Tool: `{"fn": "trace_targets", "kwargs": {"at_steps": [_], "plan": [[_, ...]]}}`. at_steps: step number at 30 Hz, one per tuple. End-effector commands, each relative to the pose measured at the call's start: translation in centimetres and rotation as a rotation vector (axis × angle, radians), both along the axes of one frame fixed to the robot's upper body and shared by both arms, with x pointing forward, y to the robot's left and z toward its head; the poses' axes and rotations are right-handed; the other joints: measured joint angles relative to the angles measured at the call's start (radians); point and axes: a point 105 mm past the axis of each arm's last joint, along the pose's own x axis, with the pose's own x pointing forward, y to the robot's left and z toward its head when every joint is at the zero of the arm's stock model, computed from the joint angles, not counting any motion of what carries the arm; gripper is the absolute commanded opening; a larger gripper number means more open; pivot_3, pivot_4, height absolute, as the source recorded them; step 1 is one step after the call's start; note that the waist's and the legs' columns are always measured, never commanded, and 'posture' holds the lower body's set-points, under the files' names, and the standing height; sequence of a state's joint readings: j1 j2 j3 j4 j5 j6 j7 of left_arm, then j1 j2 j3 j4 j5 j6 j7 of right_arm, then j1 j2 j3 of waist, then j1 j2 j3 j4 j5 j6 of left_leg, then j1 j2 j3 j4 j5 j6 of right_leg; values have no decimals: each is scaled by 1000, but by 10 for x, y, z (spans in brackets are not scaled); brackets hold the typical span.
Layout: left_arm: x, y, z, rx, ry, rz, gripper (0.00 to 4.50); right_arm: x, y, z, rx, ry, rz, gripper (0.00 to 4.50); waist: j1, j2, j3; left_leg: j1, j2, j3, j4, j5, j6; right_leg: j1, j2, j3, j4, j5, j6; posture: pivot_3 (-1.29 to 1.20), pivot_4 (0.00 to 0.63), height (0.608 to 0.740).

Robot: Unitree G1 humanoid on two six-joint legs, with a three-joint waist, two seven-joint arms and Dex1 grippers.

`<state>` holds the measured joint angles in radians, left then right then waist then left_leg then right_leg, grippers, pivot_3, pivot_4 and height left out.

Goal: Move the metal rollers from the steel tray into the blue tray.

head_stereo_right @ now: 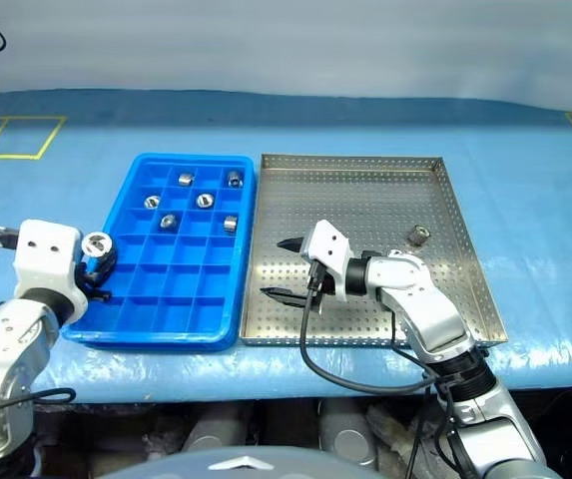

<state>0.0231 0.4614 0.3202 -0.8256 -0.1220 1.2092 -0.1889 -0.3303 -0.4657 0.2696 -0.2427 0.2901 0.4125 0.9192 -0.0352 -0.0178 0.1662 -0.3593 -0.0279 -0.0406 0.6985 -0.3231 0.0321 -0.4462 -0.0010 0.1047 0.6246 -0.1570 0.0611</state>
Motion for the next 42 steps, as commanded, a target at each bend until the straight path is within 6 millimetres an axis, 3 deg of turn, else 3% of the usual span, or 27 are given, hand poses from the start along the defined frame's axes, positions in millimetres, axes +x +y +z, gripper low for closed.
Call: {"fn": "trace_targets", "kwargs": {"at_steps": [1,11,19,27,28,33,36,39,42], "plan": [[8,6,0,7,-39,46,1676,-4,3,16,29,-63,29,4500,1,0,0,0,0,-1,0,0,0,0,0,-1,0,0,0,22,150,740],[33,3,-13,-1,-29,30,1676,-5,1,16,35,-69,4,4500,-1,0,0,-2,0,-9,0,2,-5,1,0,-8,1,-1,-4,-17,150,740],[37,0,-15,7,-16,-12,1676,-7,-1,15,39,-66,-14,4500,-4,0,0,-2,1,-10,0,2,-6,1,0,-9,1,-1,-5,-30,150,740],[36,4,-9,14,-58,36,4357,-5,0,16,42,-71,-24,4500,-2,0,0,-2,1,-11,0,2,-6,1,0,-10,1,-2,-6,-10,150,740],[38,0,-5,-5,-87,21,4357,-4,0,17,42,-74,-25,4500,-2,0,0,-2,1,-11,0,2,-6,1,0,-10,1,-2,-6,-10,150,740],[47,-47,29,-115,-265,-191,4357,1,-5,22,38,-103,-62,4500,2,0,0,-3,0,-12,0,3,-7,1,-1,-12,1,-1,-6,-16,150,740],[52,-99,42,-185,-314,-438,4357,9,-16,24,5,-137,-144,4500,6,0,0,-3,0,-12,0,3,-7,2,-1,-12,1,-1,-6,-48,150,740],[55,-138,43,-224,-291,-625,4357,10,-26,28,-8,-165,-203,4500,-1,0,0,-3,-1,-12,0,3,-8,2,-2,-12,1,-1,-6,-113,150,740],[54,-184,32,-209,-197,-848,4357,7,-46,25,-53,-182,-296,4500,-8,1,0,-4,-1,-12,0,3,-7,1,-1,-12,1,-2,-6,-179,150,740]]}}
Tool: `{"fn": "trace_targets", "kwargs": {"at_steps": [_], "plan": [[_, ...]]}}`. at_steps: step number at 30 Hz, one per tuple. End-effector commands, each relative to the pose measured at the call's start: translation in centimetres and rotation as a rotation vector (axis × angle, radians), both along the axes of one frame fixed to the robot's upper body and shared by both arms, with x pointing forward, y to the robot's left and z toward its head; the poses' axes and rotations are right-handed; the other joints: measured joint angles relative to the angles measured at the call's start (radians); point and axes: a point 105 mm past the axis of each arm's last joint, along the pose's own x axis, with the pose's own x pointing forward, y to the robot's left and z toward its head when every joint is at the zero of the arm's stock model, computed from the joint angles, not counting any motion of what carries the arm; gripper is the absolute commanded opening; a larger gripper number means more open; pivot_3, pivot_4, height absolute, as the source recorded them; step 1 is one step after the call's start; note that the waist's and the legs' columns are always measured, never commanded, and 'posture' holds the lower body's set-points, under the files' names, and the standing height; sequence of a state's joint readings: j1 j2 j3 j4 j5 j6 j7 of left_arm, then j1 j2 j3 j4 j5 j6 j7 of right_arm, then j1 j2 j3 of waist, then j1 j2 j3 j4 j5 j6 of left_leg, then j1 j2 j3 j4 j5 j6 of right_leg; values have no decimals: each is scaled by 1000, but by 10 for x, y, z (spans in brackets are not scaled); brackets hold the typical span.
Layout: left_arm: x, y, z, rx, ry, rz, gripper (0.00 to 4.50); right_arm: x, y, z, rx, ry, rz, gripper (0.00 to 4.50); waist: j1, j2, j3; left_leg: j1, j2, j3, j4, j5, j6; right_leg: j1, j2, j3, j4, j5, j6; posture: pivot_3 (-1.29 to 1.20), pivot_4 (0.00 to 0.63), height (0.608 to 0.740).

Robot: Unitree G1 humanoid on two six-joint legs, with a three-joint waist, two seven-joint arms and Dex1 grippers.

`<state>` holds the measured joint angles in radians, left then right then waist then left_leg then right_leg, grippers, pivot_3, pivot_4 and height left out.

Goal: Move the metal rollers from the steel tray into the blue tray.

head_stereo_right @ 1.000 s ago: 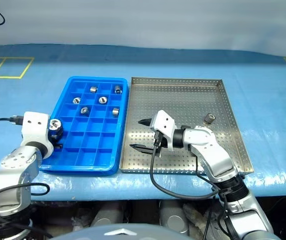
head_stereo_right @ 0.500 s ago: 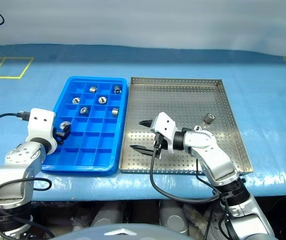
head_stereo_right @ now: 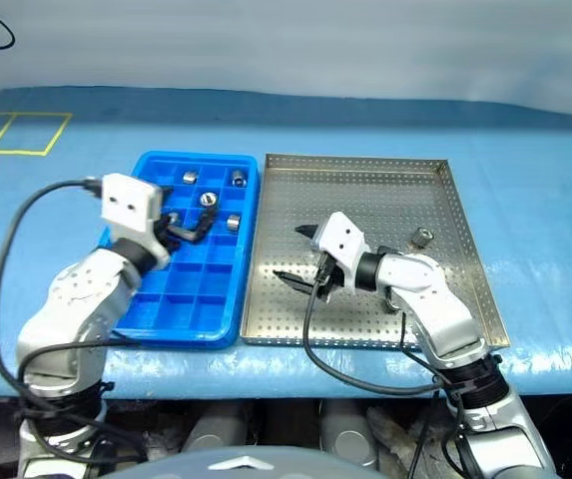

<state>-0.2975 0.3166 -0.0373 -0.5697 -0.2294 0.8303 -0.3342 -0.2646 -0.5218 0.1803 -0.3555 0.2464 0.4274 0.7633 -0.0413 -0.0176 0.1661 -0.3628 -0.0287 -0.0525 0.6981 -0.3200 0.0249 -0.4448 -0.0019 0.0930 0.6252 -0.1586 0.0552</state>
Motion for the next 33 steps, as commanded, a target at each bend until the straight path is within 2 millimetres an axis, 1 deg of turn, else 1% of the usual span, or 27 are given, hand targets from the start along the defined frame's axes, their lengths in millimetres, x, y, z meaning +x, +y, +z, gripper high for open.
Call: {"fn": "trace_targets", "kwargs": {"at_steps": [1,5,9,12,15,17,20,25,29,33], "plan": [[-4,-44,-7,53,22,-231,4357,-5,-19,8,-34,-55,-95,4500,-10,1,0,0,0,0,0,0,0,0,1,0,0,0,0,-179,150,740],[2,-61,-27,137,89,-327,4357,-14,-34,6,-56,-52,-175,4500,-59,1,0,0,0,3,0,-1,2,0,4,3,0,0,0,-286,150,740],[5,-71,-40,204,121,-410,4357,-24,-45,0,-70,-28,-236,4500,-122,1,-1,1,2,5,0,-1,3,0,9,5,0,-2,3,-354,150,740],[5,-74,-45,227,144,-451,4357,-30,-47,-7,-72,4,-247,4500,-168,1,-1,2,2,6,0,-1,3,0,9,7,1,-3,6,-373,150,740],[6,-75,-51,246,168,-472,4357,-32,-47,-12,-69,24,-261,4500,-213,1,-1,3,2,8,0,-1,3,0,10,10,1,-3,8,-399,150,740],[4,-74,-59,279,195,-488,4357,-32,-46,-13,-69,28,-266,4500,-240,1,-1,3,2,10,0,-1,3,0,10,12,1,-2,9,-401,150,740],[2,-68,-71,326,230,-478,4357,-32,-46,-14,-71,30,-269,4500,-273,1,-1,2,3,13,0,-1,4,1,11,14,1,-2,10,-398,150,740],[4,-56,-78,347,247,-426,4357,-31,-46,-14,-76,30,-266,4500,-303,1,-1,3,3,17,0,-1,5,1,11,18,1,-1,11,-387,150,740],[3,-46,-83,362,262,-384,4357,-28,-45,-13,-82,25,-254,4500,-309,1,-1,4,3,20,0,-2,6,1,12,21,1,-1,12,-363,150,740],[3,-40,-89,381,274,-352,4357,-26,-42,-12,-82,21,-241,4500,-305,1,0,5,2,21,0,-2,7,0,11,23,1,0,14,-349,150,740]]}}
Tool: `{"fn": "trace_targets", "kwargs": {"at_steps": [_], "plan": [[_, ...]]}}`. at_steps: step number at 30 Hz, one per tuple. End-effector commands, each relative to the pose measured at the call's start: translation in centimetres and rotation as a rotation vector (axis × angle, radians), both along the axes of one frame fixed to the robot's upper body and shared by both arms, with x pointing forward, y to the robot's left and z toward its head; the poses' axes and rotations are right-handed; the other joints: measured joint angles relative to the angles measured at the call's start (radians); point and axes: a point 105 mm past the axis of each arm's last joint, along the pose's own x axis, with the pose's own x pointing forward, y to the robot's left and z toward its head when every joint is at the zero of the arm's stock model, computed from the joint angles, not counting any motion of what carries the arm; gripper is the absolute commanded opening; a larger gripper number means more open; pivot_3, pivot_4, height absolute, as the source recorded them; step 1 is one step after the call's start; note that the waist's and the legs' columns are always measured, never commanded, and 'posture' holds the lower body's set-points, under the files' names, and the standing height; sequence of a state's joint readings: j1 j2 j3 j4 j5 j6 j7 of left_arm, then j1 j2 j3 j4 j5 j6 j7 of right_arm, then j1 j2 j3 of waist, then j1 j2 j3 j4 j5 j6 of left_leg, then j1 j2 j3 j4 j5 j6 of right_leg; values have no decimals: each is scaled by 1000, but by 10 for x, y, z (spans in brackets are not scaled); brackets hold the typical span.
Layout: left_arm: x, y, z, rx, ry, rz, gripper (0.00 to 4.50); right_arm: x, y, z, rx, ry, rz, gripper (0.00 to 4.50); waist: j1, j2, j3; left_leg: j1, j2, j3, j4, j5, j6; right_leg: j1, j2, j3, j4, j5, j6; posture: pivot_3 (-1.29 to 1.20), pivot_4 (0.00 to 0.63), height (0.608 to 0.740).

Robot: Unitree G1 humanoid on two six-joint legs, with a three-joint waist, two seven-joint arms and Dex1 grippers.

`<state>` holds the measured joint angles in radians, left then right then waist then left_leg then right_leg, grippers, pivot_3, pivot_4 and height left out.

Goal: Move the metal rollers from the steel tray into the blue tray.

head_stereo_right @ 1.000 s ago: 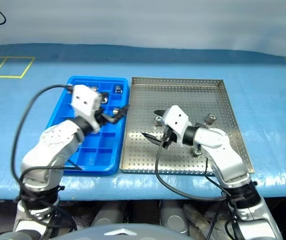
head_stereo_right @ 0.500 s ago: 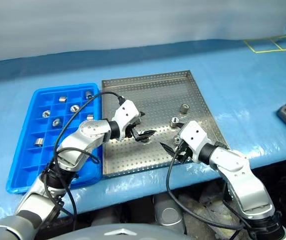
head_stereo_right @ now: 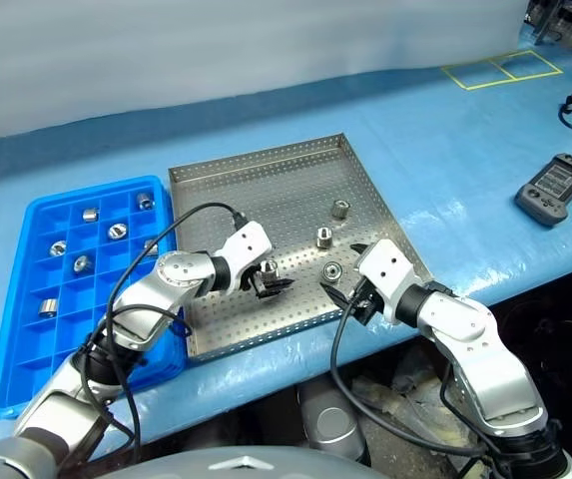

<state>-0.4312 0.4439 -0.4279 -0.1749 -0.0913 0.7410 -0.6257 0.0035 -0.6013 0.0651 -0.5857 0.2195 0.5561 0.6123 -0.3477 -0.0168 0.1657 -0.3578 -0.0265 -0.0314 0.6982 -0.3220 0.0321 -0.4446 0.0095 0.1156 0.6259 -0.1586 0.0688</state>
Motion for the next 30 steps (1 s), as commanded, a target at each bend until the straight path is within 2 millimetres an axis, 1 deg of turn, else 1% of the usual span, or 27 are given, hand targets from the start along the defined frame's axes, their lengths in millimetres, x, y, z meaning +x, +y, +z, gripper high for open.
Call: {"fn": "trace_targets", "kwargs": {"at_steps": [1,5,8,9,11,15,17,18,20,28,30], "plan": [[3,4,9,0,-44,23,4357,2,3,7,-2,-33,18,4500,3,0,0,0,0,0,0,0,0,0,0,0,0,0,0,-345,150,740],[4,3,7,-8,-32,35,4357,3,5,8,0,-36,27,4500,10,0,0,0,0,1,0,-1,2,-1,0,1,-1,1,1,-340,150,740],[4,2,5,-14,-26,41,3787,4,5,8,1,-38,30,4500,10,0,0,0,0,2,0,-1,3,-1,-1,2,-1,1,1,-340,150,740],[4,0,5,-11,-25,35,3519,4,5,8,2,-39,31,4500,10,0,0,0,0,2,0,-2,3,-1,-1,2,-1,0,1,-340,150,740],[3,-1,4,-6,-24,25,2826,4,6,8,3,-40,31,4500,10,0,0,0,0,3,0,-2,3,-1,-1,3,-1,1,2,-346,150,740],[3,0,5,-5,-25,23,2826,3,7,7,11,-31,38,4500,9,0,0,0,0,4,0,-2,3,-1,-1,4,-1,1,2,-346,150,740],[3,0,5,-6,-27,24,2514,1,8,6,21,-19,49,4500,8,0,0,0,0,5,0,-2,3,-1,-1,4,-1,1,2,-346,150,740],[3,1,6,-6,-28,25,2286,1,9,5,25,-11,54,4500,8,0,0,0,0,5,0,-2,3,-1,-1,4,-1,1,2,-346,150,740],[3,2,7,-6,-32,26,1687,1,10,2,25,-2,58,4500,8,0,0,0,0,5,0,-2,3,-1,0,5,-1,1,2,-346,150,740],[3,7,11,-12,-50,38,1675,5,13,1,29,3,81,4500,9,0,0,0,0,6,0,-2,3,-1,0,5,-1,1,3,-315,150,740],[3,7,15,-25,-61,41,1675,6,15,1,31,2,89,4500,10,0,0,0,0,6,0,-2,3,-1,0,5,-1,1,3,-308,150,740]]}}
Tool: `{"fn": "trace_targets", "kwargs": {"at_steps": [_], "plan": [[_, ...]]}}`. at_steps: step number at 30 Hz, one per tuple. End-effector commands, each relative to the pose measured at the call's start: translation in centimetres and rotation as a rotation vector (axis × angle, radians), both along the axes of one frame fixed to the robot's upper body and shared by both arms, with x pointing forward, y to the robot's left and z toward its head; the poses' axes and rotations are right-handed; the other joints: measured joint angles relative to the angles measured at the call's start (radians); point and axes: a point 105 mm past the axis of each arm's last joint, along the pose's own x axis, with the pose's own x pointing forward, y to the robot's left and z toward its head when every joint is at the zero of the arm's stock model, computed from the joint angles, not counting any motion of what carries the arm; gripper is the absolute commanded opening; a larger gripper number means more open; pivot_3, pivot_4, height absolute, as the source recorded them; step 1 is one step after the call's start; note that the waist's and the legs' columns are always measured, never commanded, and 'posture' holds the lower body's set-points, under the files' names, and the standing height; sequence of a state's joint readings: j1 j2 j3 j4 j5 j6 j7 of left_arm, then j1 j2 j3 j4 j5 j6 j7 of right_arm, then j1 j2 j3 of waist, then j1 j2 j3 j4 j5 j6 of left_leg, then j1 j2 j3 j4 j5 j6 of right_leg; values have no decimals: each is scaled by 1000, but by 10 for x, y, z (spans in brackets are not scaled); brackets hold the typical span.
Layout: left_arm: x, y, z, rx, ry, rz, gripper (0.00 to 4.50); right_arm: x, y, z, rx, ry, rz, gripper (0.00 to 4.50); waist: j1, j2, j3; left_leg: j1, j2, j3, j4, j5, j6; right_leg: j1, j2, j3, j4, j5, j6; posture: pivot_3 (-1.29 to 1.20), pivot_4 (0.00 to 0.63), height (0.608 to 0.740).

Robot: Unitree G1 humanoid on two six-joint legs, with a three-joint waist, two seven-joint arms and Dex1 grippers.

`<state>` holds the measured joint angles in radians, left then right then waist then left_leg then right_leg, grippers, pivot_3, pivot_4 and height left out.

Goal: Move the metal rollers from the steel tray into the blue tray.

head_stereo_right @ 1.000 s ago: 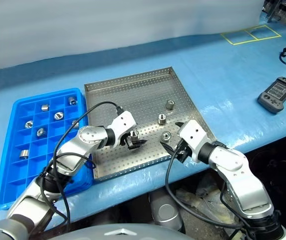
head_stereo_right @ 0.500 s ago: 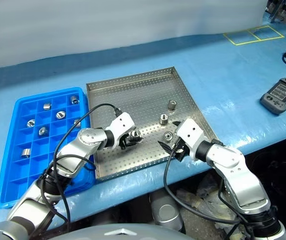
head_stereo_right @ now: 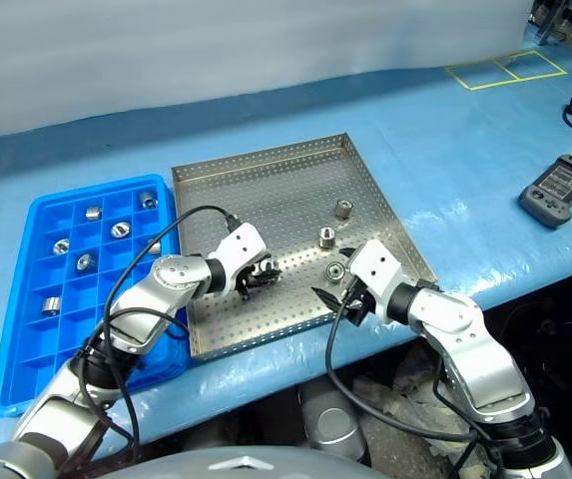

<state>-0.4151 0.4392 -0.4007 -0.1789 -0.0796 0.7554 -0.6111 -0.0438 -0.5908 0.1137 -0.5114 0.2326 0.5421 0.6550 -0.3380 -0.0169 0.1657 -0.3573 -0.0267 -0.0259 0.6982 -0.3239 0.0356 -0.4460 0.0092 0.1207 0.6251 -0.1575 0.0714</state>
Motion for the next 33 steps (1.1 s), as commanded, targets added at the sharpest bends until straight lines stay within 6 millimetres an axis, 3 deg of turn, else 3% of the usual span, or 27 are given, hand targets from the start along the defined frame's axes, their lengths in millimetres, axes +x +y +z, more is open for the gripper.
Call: {"fn": "trace_targets", "kwargs": {"at_steps": [1,4,8,13,17,24,28,33], "plan": [[1,1,18,-27,-71,3,1675,2,6,11,17,-50,29,4500,1,0,0,0,0,0,0,0,0,0,0,0,0,0,0,-308,150,740],[3,5,26,-44,-96,34,1675,3,8,10,20,-49,38,4500,8,0,0,0,0,0,0,0,0,0,0,0,0,0,0,-291,150,740],[0,20,53,-116,-156,97,1675,6,17,7,46,-28,87,4500,13,0,0,0,0,0,0,0,0,-1,-1,0,0,0,0,-258,150,740],[-15,59,91,-153,-251,207,1675,11,37,2,49,2,199,4500,41,-1,1,1,1,-1,0,0,0,-1,-1,-1,1,0,0,-168,150,740],[-32,91,106,-110,-309,312,1675,15,50,4,53,2,268,4500,76,-1,1,0,1,-1,0,0,0,-2,-1,-1,0,0,-1,-108,150,740],[-72,149,105,3,-345,653,1675,19,69,2,50,11,373,4500,195,-2,2,-1,1,-5,0,-1,-1,-3,-6,-5,0,3,-6,51,150,740],[-88,168,95,14,-322,797,1675,19,75,3,44,10,417,4500,269,-3,2,-2,0,-11,0,-1,-2,-2,-9,-12,0,2,-9,103,150,740],[-107,186,74,44,-260,928,1675,21,82,6,34,2,465,4500,322,-4,1,-2,0,-19,0,0,-5,0,-10,-19,0,0,-13,134,150,740]]}}
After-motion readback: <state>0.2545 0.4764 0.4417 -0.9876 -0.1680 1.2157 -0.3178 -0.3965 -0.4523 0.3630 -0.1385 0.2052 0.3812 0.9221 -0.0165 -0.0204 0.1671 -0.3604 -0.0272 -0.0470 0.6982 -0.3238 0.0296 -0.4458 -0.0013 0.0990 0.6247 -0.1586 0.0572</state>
